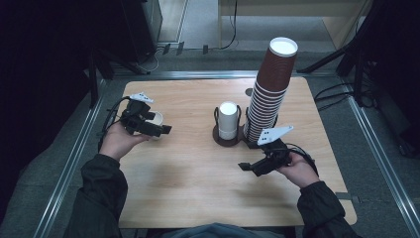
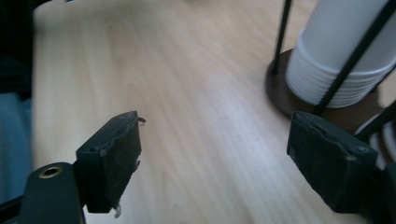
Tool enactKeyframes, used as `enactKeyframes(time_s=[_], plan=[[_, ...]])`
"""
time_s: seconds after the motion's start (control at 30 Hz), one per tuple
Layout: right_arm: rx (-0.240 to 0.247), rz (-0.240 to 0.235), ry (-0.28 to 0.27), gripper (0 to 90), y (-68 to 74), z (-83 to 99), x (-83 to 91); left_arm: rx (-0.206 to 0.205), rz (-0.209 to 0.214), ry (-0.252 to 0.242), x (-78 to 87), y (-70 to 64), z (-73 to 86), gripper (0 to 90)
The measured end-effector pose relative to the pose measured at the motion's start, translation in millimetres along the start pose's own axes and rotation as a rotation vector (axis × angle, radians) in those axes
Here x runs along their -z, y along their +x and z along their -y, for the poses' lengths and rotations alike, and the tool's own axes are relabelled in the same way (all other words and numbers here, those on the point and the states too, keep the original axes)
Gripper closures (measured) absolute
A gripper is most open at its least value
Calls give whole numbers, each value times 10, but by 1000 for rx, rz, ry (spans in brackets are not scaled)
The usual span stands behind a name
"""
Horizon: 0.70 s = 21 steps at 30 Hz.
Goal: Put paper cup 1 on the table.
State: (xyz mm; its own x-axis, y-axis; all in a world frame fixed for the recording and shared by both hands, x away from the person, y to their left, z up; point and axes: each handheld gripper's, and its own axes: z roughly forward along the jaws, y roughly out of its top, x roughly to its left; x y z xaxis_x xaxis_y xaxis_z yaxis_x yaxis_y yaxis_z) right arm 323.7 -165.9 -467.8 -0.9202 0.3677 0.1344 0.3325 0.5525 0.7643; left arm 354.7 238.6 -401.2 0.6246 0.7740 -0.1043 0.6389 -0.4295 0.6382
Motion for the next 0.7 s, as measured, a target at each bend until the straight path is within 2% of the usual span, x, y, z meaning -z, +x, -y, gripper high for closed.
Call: enactKeyframes(time_s=[0.1, 0.23, 0.33, 0.43, 0.5, 0.6, 0.7], plan=[[-14, -16, -17, 163, 6, -26, 45, 15, 74, -43, -20, -67, 39, 133], [-22, 3, -28, 163, -1, -56, 83, -25, 68, -36, -50, -165, 58, 134], [-12, 18, -45, 158, -2, -83, 139, -46, 84, -58, -67, -233, 66, 135], [3, -6, -59, 142, -17, -101, 223, -63, 96, -68, -100, -293, 68, 138], [-9, -24, -64, 153, -29, -116, 290, -80, 101, -67, -133, -339, 71, 139], [-17, 2, -58, 155, -39, -137, 380, -110, 112, -56, -180, -395, 78, 139], [-33, 20, -68, 155, -74, -129, 470, -121, 132, -62, -222, -432, 96, 139]])
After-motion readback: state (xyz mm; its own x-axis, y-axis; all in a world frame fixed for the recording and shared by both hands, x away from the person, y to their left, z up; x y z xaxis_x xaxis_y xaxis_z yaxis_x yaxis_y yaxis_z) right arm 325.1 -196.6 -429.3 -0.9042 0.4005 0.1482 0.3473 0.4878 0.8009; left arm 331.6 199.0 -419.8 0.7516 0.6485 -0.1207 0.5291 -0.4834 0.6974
